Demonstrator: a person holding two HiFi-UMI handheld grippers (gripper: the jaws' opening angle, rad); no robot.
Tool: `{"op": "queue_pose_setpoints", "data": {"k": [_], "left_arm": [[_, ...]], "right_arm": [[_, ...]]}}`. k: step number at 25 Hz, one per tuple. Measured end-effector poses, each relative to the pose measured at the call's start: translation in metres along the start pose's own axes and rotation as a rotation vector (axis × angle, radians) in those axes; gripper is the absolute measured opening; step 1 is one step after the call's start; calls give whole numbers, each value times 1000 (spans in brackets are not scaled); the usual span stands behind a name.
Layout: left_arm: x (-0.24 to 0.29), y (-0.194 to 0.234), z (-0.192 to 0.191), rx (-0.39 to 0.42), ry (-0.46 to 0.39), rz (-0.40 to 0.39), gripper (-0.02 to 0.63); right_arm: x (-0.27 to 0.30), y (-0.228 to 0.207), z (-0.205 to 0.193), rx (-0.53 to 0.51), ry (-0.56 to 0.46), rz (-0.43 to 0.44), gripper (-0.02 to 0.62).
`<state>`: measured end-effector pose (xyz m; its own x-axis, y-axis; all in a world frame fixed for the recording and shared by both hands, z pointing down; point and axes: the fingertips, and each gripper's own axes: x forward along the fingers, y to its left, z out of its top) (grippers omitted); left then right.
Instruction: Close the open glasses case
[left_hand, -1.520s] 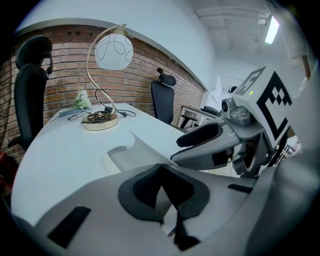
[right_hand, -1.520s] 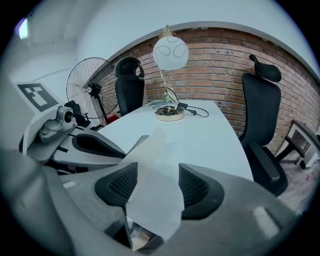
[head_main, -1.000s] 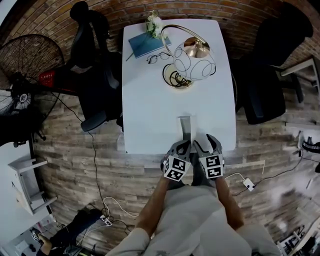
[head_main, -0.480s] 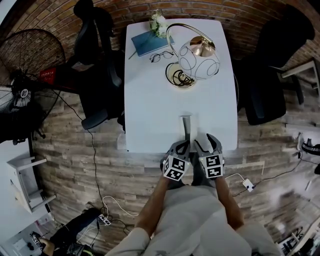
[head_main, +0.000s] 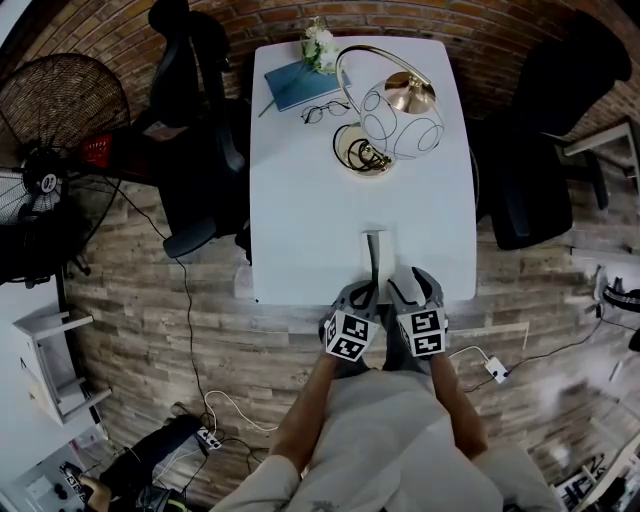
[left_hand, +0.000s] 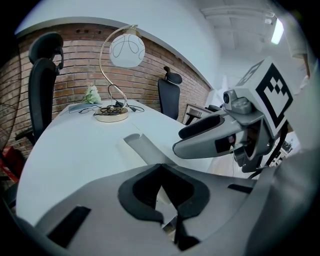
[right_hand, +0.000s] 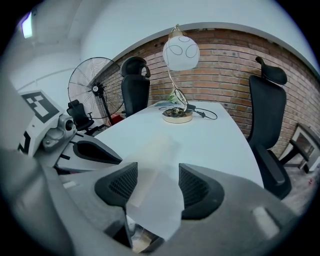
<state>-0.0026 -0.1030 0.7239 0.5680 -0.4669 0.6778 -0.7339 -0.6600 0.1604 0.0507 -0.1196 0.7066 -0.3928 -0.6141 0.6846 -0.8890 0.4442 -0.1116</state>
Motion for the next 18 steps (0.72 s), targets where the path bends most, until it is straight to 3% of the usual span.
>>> {"op": "queue_pose_setpoints", "data": {"k": [18], "left_arm": [[-1, 10, -11, -22, 21, 17, 5]], "right_arm": [[5, 8, 1, -3, 11, 14, 261]]}}
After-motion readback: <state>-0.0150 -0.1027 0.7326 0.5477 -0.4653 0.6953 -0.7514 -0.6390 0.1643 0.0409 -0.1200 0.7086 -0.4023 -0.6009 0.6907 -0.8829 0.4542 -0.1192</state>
